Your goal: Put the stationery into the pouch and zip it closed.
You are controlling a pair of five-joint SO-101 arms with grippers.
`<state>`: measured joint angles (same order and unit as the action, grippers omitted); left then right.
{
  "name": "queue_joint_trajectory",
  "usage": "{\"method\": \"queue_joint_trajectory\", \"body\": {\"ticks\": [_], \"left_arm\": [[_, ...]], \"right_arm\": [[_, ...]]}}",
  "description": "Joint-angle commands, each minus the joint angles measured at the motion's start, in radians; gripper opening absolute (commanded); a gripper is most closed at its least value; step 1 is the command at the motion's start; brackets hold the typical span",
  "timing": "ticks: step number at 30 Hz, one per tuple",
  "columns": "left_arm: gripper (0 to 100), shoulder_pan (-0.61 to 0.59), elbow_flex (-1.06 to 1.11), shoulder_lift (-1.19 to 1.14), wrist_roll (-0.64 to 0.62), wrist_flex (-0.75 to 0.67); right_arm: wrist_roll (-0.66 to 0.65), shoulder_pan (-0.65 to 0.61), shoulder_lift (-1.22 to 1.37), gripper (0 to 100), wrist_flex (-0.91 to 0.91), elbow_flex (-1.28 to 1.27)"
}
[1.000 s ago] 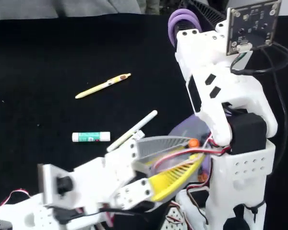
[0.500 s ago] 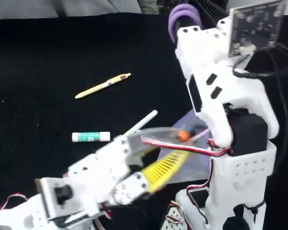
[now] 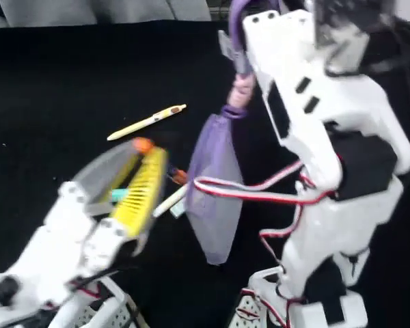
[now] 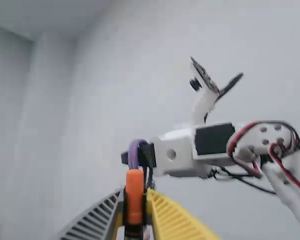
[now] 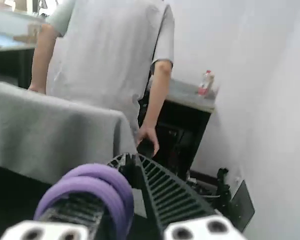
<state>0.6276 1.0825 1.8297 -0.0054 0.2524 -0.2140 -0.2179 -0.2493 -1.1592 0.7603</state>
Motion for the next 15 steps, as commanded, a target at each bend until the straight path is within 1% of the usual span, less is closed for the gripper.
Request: {"method": "queue_joint_trajectory", "body": {"ticks": [1, 3, 5, 11, 15], "left_arm": [[3, -0.228, -0.145, -0.002, -0.173, 0.006], [3, -0.311, -0.182, -0.002, -0.222, 0.006], [3, -0.355, -0.203, -0.002, -0.267, 0.006], [3, -0.366, -0.183, -0.003, -0.367, 0.006], [3, -0.366, -0.114, -0.003, -0.411, 0.003]], "right_arm": [[-0.009, -0.041, 0.091, 1.1, -0.066, 0.156], [-0.008, -0.043, 0.119, 1.1, -0.091, 0.189], [-0.008, -0.038, 0.127, 1.1, -0.12, 0.213], [-0.008, -0.026, 0.087, 1.1, -0.25, 0.252], [-0.003, -0.023, 0.05, 1.1, -0.279, 0.242]]}}
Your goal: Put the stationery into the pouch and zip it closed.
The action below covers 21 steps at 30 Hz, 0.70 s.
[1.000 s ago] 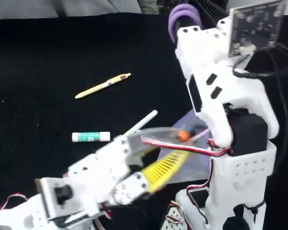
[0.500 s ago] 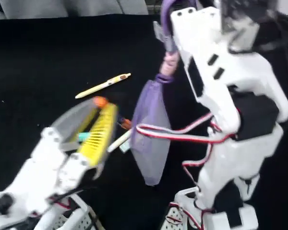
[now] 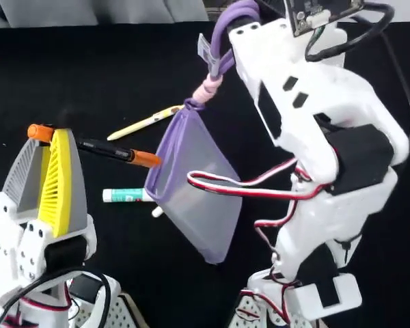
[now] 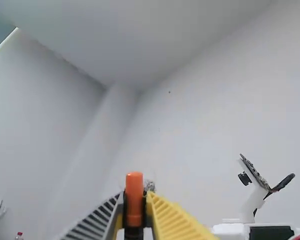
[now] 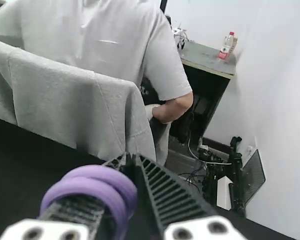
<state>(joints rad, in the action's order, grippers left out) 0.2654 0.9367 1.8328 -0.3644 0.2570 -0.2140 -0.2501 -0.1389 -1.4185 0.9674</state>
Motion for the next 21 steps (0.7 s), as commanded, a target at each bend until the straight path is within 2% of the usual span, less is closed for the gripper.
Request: {"method": "queue_joint_trajectory", "body": {"ticks": [1, 4, 14, 17, 21], "left_arm": [[3, -0.004, 0.054, -0.006, -0.072, -0.002], [3, -0.007, 0.107, -0.006, -0.109, 0.002], [3, 0.001, 0.257, -0.006, -0.095, 0.003], [3, 0.059, 0.305, -0.006, -0.091, 0.006], [3, 0.203, 0.292, -0.006, -0.035, 0.114]], "right_arm": [[0.011, 0.009, -0.064, 1.1, -0.025, 0.035], [0.044, 0.011, -0.071, 1.1, -0.029, 0.036], [0.049, 0.012, -0.071, 1.1, -0.064, 0.036], [0.048, 0.031, -0.071, 1.1, -0.075, 0.036], [0.049, 0.094, -0.067, 1.1, -0.087, 0.035]]}}
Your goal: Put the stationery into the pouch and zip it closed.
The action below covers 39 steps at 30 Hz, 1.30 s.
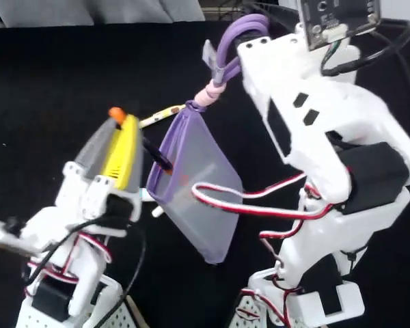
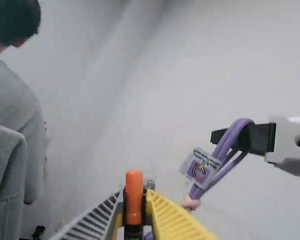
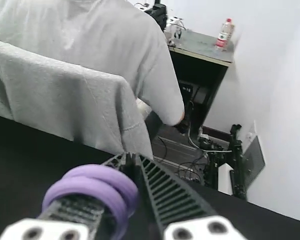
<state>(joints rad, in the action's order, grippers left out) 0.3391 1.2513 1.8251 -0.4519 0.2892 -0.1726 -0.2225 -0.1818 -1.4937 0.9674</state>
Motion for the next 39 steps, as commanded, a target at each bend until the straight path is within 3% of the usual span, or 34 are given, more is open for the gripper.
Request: {"method": "queue_joint_trajectory", "body": {"ticks": [1, 6, 12, 19, 23, 29, 35, 39], "left_arm": [[4, 0.177, -0.033, 0.002, 0.094, 0.112], [15, 0.332, -0.093, 0.002, 0.195, 0.272], [20, 0.334, -0.208, 0.0, 0.201, 0.411], [21, 0.329, -0.541, 0.0, 0.348, 0.591], [21, 0.219, -0.739, -0.006, 0.351, 0.677], [20, 0.019, -0.791, -0.236, 0.345, 0.68], [20, -0.334, -0.788, -0.634, 0.275, 0.46], [20, -0.387, -0.791, -0.921, 0.247, 0.319]], "right_arm": [[0.008, 0.089, -0.022, 1.1, -0.02, 0.035], [0.008, 0.132, -0.028, 1.1, -0.021, 0.042], [0.008, 0.13, -0.024, 1.1, -0.018, 0.039], [0.003, 0.137, -0.027, 1.1, -0.018, 0.038], [0.003, 0.137, -0.028, 1.1, -0.021, 0.041], [0.003, 0.137, -0.028, 1.1, -0.021, 0.044], [0.002, 0.137, -0.028, 1.1, -0.02, 0.044], [0.002, 0.138, -0.028, 1.1, -0.018, 0.045]]}}
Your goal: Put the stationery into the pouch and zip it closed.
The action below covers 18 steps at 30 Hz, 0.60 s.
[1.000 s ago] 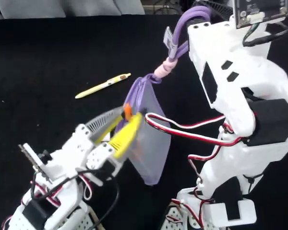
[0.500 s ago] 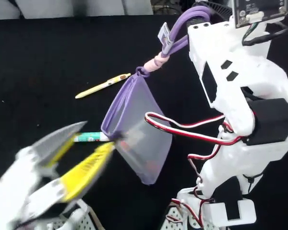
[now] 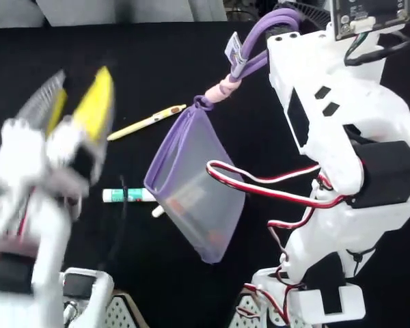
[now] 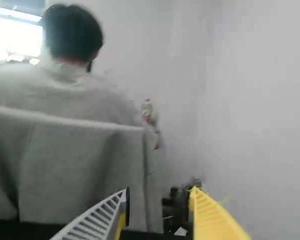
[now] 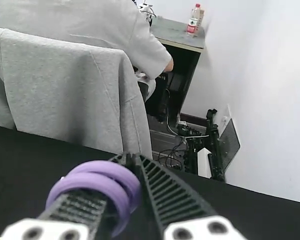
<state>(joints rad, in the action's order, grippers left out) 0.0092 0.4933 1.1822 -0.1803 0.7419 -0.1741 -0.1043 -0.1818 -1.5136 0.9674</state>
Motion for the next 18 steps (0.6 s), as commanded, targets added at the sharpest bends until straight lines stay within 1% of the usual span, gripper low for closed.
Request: {"method": "queue_joint_trajectory", "body": {"ticks": [1, 5, 10, 12, 15, 18], "left_arm": [[20, -0.059, -0.035, -0.35, -0.012, -0.161], [21, -0.059, -0.041, -0.638, 0.046, -0.284], [21, -0.05, -0.041, -0.987, 0.146, -0.479], [21, -0.025, -0.041, -1.103, 0.173, -0.559], [21, 0.025, -0.042, -1.217, 0.187, -0.643], [21, 0.084, -0.087, -1.287, 0.187, -0.646]], "right_arm": [[0.003, 0.02, -0.028, 1.1, 0.002, 0.045], [0.003, 0.02, -0.028, 1.1, 0.002, 0.045], [0.002, 0.02, -0.031, 1.1, -0.006, 0.068], [0.002, 0.02, -0.035, 1.1, -0.014, 0.079], [0.002, 0.02, -0.045, 1.1, -0.014, 0.074], [0.002, 0.02, -0.045, 1.1, -0.017, 0.076]]}}
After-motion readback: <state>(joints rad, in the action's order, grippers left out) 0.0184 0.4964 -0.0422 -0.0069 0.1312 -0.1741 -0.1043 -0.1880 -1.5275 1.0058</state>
